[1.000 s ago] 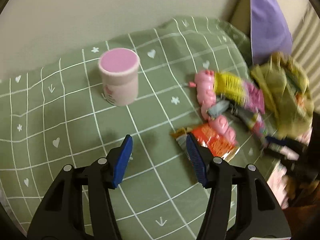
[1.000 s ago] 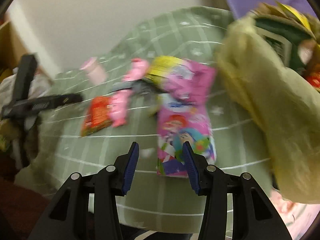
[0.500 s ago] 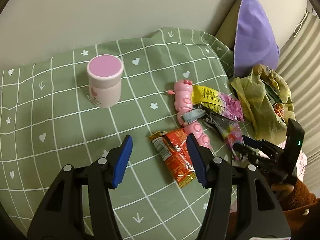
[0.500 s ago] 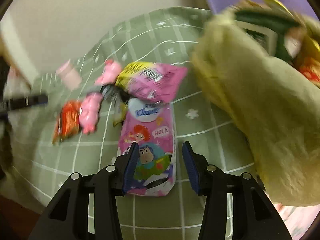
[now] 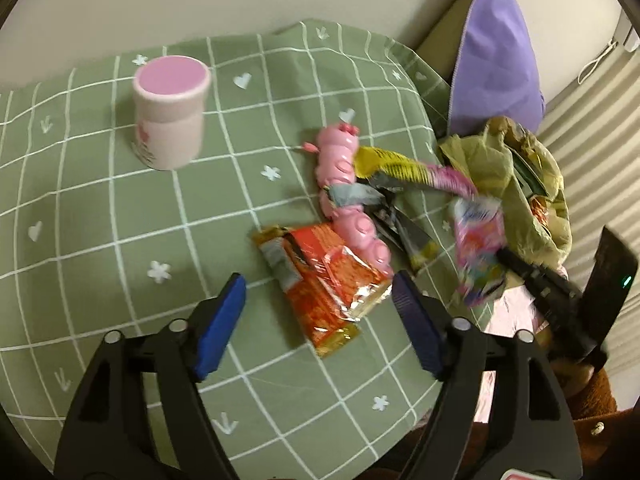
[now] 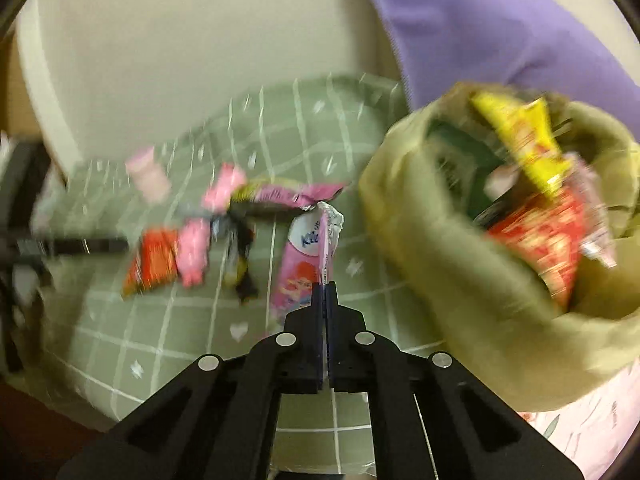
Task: Collect trash
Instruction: 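Grasp the pink Kleenex tissue pack with the right tool while the left tool approaches the red wrapper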
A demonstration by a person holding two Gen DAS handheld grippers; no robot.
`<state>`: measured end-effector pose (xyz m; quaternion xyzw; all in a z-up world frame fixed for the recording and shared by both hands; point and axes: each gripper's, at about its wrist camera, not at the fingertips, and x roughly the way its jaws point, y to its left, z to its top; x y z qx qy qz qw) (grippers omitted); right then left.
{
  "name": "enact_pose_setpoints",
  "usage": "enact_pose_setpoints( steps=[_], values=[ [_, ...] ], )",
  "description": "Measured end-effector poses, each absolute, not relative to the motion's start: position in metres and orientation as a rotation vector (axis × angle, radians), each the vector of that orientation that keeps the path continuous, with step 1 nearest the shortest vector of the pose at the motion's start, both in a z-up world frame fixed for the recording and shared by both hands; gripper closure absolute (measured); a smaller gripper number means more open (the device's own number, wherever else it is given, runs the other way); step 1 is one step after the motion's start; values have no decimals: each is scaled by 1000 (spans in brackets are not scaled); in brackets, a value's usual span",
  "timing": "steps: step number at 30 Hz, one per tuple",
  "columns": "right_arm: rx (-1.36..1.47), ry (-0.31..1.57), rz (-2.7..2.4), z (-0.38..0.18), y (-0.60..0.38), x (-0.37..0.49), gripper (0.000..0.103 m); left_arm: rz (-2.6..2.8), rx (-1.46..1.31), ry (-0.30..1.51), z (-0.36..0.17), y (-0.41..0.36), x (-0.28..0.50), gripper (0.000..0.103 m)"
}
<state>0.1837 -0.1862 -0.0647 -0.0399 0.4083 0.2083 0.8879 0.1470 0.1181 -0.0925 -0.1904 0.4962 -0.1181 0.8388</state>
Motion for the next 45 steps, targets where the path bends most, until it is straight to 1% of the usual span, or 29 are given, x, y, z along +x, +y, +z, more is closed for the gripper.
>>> enact_pose_setpoints(
  steps=[3, 7, 8, 9, 10, 11, 12, 15, 16, 18, 21, 24, 29, 35, 37, 39, 43, 45],
  values=[
    [-3, 830, 448, -47, -194, 186, 99, -225, -382, 1046, -90, 112, 152, 31],
    [19, 802, 482, -30, -190, 183, 99, -155, -362, 1074, -95, 110, 162, 32],
    [21, 797, 493, -26, -190, 182, 99, -145, -371, 1096, -98, 110, 165, 36],
    [19, 792, 502, -24, -188, 180, 99, -143, -390, 1121, -102, 111, 167, 43],
    [10, 783, 510, -21, -185, 178, 99, -146, -406, 1139, -106, 111, 168, 46],
    [2, 778, 512, -18, -186, 175, 99, -150, -411, 1150, -109, 111, 168, 52],
    [-6, 777, 512, -17, -187, 173, 99, -153, -410, 1156, -110, 111, 168, 62],
    [4, 787, 504, -19, -186, 176, 99, -149, -397, 1155, -110, 111, 167, 74],
    [7, 789, 502, -20, -187, 177, 99, -147, -395, 1146, -108, 113, 167, 75],
    [12, 792, 494, -20, -188, 178, 99, -139, -384, 1119, -101, 118, 166, 82],
    [6, 790, 492, -20, -187, 178, 99, -128, -348, 1069, -87, 122, 164, 87],
    [-13, 787, 497, -18, -180, 178, 99, -132, -317, 1020, -74, 126, 165, 89],
    [-41, 779, 501, -15, -170, 177, 99, -146, -255, 940, -51, 125, 165, 89],
    [-64, 774, 496, -12, -162, 176, 99, -162, -234, 897, -42, 128, 164, 89],
    [-67, 779, 492, -13, -161, 176, 99, -161, -252, 880, -45, 135, 166, 80],
    [-73, 783, 489, -14, -161, 176, 99, -162, -277, 870, -49, 143, 165, 52],
    [-70, 795, 480, -17, -165, 177, 99, -159, -320, 892, -59, 155, 168, 46],
    [-67, 803, 478, -19, -168, 178, 99, -181, -332, 912, -65, 152, 169, 37]
  ],
)
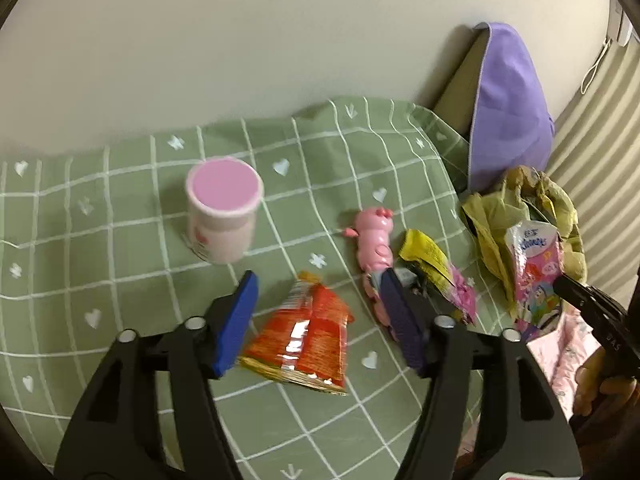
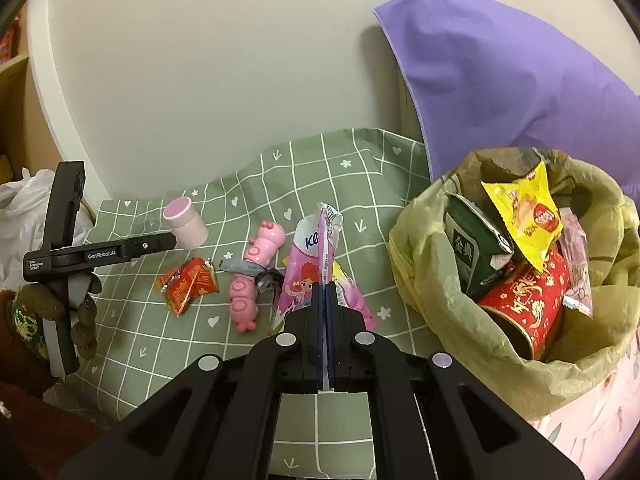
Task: Collect trash
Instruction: 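Grasp the pink Kleenex tissue pack with the right tool while the left tool approaches the red wrapper, then grasp the red snack wrapper with the left tool and lift it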
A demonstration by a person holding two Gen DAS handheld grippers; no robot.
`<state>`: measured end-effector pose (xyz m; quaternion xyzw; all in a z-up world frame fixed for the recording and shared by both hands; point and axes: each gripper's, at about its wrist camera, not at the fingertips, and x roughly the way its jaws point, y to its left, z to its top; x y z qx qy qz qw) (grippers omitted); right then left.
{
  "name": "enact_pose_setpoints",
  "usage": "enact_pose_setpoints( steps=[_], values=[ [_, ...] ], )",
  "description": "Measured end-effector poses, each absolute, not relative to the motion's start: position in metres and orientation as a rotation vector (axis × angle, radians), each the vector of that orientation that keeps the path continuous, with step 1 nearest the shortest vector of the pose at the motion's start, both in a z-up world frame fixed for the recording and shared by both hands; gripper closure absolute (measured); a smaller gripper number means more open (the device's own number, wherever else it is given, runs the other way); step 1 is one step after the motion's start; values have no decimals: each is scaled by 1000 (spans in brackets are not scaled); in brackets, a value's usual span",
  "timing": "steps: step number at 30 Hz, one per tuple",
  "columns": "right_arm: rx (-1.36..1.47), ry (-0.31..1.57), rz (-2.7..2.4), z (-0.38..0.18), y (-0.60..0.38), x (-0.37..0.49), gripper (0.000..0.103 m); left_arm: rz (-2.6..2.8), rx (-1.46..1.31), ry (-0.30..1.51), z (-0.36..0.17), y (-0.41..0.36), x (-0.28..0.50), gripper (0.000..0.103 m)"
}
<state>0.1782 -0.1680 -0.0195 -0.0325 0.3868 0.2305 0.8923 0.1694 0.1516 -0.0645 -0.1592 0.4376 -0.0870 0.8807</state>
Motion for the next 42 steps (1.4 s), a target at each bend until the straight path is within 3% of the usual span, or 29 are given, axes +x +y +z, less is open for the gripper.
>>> enact_pose_setpoints(
  steps=[7, 11, 13, 15, 18, 27, 42],
  values=[
    [-77, 811, 478, -23, -174, 178, 99, -175, -105, 995, -94, 117, 169, 36],
    [-68, 820, 474, -26, -179, 179, 99, -164, -135, 1063, -110, 126, 174, 37],
    [-64, 822, 475, -27, -181, 178, 99, -170, -177, 1071, -112, 132, 175, 41],
    [-61, 824, 476, -28, -182, 178, 99, -184, -225, 1070, -110, 138, 175, 58],
    [-58, 820, 476, -28, -182, 177, 99, -187, -261, 1033, -100, 144, 173, 74],
    [-47, 790, 460, -16, -186, 176, 99, -222, -251, 898, -44, 132, 174, 76],
    [-85, 519, 300, 100, -238, 174, 99, -522, -106, 591, 100, 40, 214, 75]
  ],
)
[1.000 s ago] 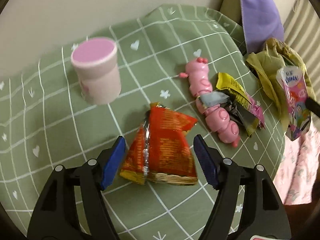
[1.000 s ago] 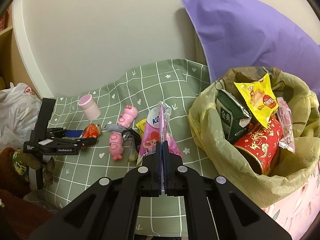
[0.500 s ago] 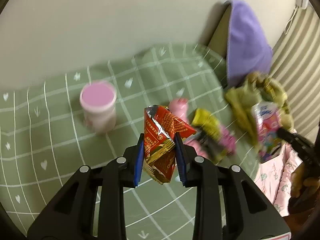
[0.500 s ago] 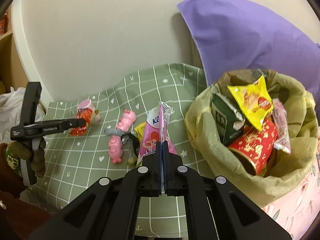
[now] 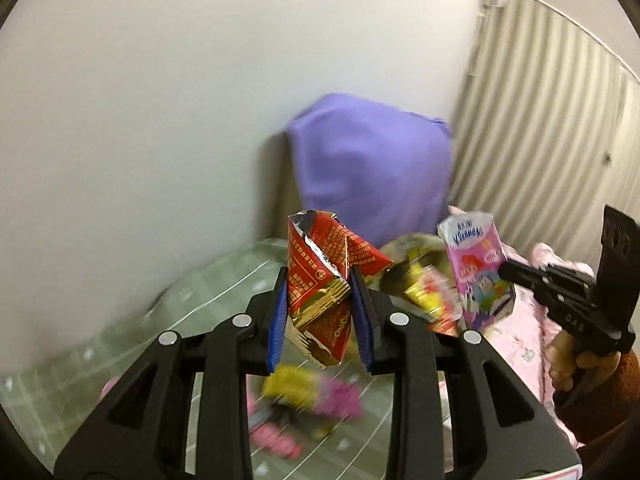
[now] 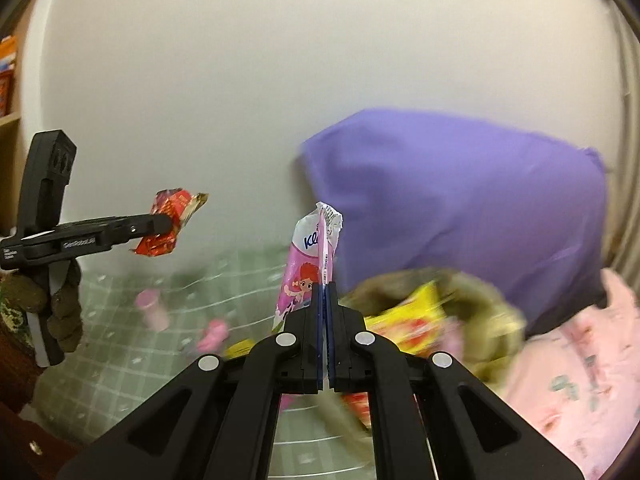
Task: Collect trash
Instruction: 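Grasp the red snack wrapper with the left tool and lift it, then carry the red wrapper and tissue pack over the trash bag and open both tools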
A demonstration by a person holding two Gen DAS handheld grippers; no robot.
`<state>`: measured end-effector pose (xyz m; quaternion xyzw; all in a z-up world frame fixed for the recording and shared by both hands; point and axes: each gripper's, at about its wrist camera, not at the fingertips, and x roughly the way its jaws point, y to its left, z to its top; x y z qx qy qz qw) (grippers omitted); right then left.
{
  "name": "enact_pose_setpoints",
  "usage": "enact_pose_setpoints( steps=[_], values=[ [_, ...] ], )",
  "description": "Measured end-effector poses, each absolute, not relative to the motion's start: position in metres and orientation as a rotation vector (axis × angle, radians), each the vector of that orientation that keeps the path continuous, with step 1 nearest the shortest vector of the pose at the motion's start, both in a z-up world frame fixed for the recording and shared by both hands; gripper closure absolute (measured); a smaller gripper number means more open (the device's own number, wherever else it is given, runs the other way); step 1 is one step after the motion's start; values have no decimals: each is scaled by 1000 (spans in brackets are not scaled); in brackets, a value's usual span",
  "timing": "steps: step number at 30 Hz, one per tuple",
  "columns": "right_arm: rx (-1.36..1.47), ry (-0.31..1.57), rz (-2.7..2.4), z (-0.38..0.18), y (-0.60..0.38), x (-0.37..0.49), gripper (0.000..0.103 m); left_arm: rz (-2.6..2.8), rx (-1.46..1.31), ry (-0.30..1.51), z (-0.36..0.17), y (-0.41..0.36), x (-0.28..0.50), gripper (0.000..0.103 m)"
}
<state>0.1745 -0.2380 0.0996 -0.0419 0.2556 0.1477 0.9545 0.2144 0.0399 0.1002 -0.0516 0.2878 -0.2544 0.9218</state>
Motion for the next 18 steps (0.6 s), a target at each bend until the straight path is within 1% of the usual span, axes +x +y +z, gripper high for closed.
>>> enact_pose_setpoints(
  steps=[4, 9, 13, 18],
  values=[
    [-78, 476, 162, 121, -283, 170, 99, -666, -79, 585, 108, -14, 228, 75],
    [-52, 484, 59, 126, -326, 163, 99, -795, -56, 656, 89, -77, 246, 75],
    [-23, 543, 32, 108, -347, 169, 99, -840, 2, 736, 59, -121, 261, 75],
    [-17, 612, 48, 78, -355, 187, 99, -780, 196, 867, 4, -164, 276, 75]
  ],
)
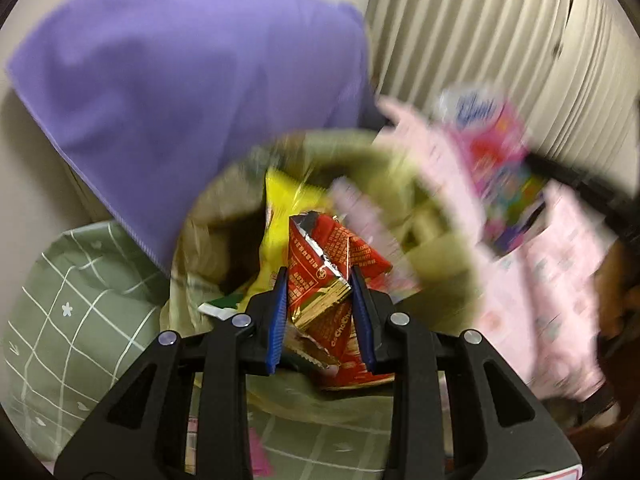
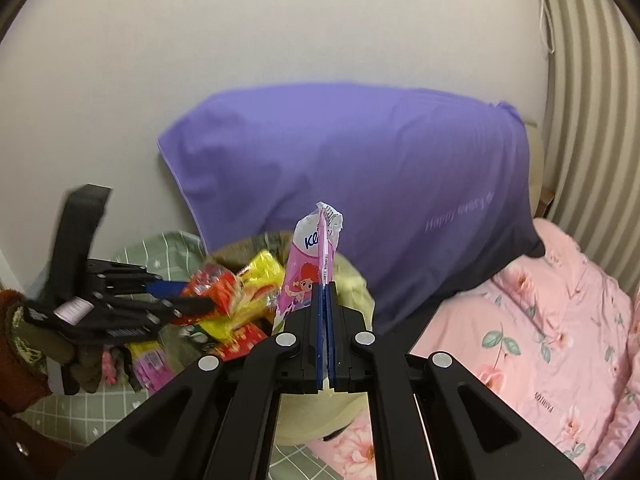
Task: Collect trash
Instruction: 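Carry the red wrapper and tissue pack over the trash bag and open both tools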
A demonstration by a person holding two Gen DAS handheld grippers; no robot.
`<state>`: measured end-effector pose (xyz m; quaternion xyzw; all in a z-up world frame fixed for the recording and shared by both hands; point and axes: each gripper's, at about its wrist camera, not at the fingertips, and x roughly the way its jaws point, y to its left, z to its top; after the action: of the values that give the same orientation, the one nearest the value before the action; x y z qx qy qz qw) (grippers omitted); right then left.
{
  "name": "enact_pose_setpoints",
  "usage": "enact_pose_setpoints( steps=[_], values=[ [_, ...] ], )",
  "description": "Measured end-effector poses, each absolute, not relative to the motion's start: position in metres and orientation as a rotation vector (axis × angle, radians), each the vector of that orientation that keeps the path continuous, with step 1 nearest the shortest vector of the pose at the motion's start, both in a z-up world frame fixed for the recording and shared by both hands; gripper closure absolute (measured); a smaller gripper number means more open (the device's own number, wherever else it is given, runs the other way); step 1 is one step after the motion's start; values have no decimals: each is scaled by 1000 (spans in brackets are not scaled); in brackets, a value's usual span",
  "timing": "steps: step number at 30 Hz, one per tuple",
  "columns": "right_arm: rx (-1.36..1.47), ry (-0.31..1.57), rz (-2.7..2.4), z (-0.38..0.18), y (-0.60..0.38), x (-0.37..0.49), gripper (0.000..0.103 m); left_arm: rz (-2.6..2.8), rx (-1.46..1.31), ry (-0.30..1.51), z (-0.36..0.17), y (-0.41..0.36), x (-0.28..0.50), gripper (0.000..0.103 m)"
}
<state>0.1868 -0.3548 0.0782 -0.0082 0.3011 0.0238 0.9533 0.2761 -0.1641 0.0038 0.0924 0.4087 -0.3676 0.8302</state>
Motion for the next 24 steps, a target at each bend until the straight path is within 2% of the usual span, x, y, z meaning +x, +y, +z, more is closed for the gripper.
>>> enact_pose_setpoints(
  steps=[4, 9, 23, 24],
  values=[
    [-22, 665, 101, 55, -355, 215, 99, -729, 208, 933, -20, -166, 291, 75],
    [-54, 714, 154, 34, -349, 244, 99, -720, 185, 957, -23, -170, 305, 75],
    [-14, 737, 160, 20, -347, 246, 99, -798, -27, 923, 3, -138, 313, 74],
    [-11, 738, 153, 20, -347, 245, 99, -800, -33, 921, 4, -137, 313, 70]
  ],
)
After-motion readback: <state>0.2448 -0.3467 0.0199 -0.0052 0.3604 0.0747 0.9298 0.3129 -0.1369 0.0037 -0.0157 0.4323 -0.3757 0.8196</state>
